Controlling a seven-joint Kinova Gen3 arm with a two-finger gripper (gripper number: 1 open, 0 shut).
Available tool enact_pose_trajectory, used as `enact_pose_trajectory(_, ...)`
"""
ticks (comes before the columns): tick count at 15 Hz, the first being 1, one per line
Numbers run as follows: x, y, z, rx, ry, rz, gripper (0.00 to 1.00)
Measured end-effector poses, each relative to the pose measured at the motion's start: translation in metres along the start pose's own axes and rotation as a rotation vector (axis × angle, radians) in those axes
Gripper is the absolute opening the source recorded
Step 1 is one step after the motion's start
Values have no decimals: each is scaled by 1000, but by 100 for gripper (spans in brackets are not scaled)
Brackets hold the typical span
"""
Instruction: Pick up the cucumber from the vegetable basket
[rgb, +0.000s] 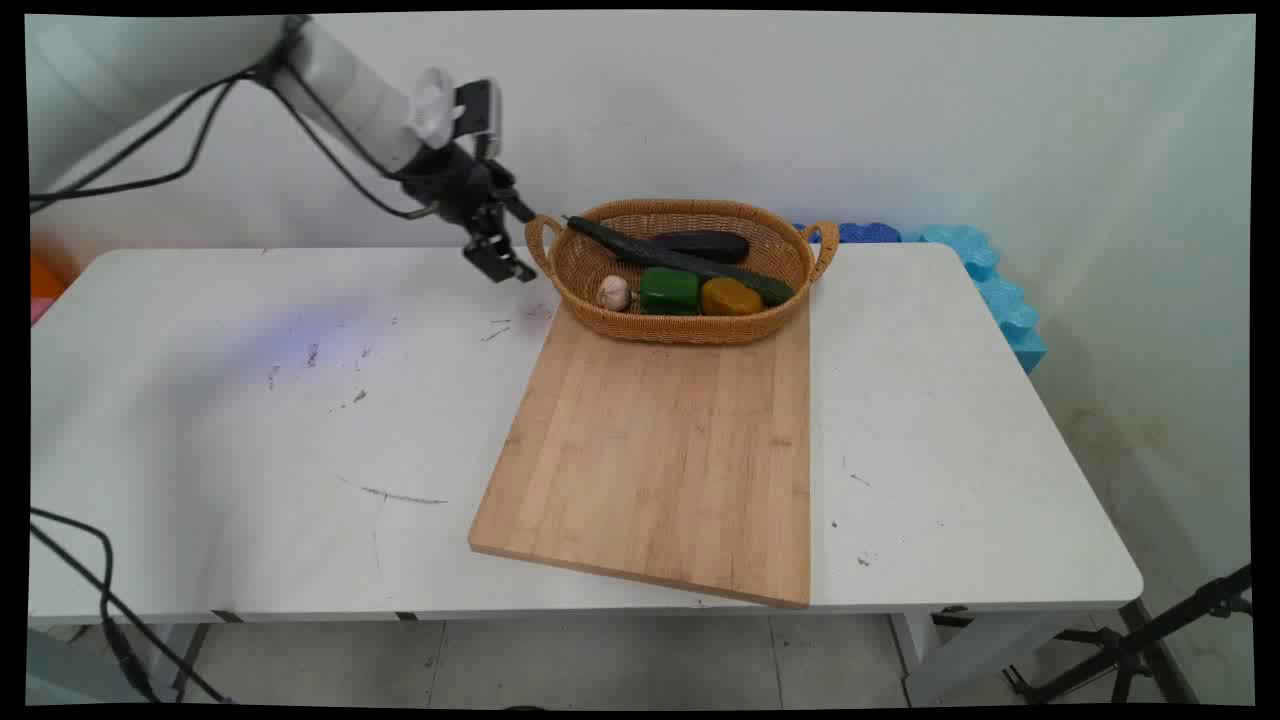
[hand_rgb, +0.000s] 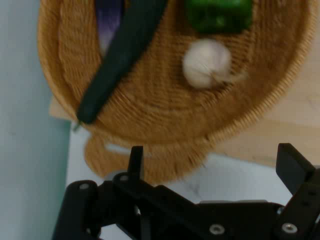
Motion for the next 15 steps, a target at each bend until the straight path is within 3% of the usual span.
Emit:
enact_pose_trajectory(7, 43, -27, 52, 34, 9, 92, 100)
enact_pose_trajectory(15, 69, -46, 102, 35, -12, 212, 100)
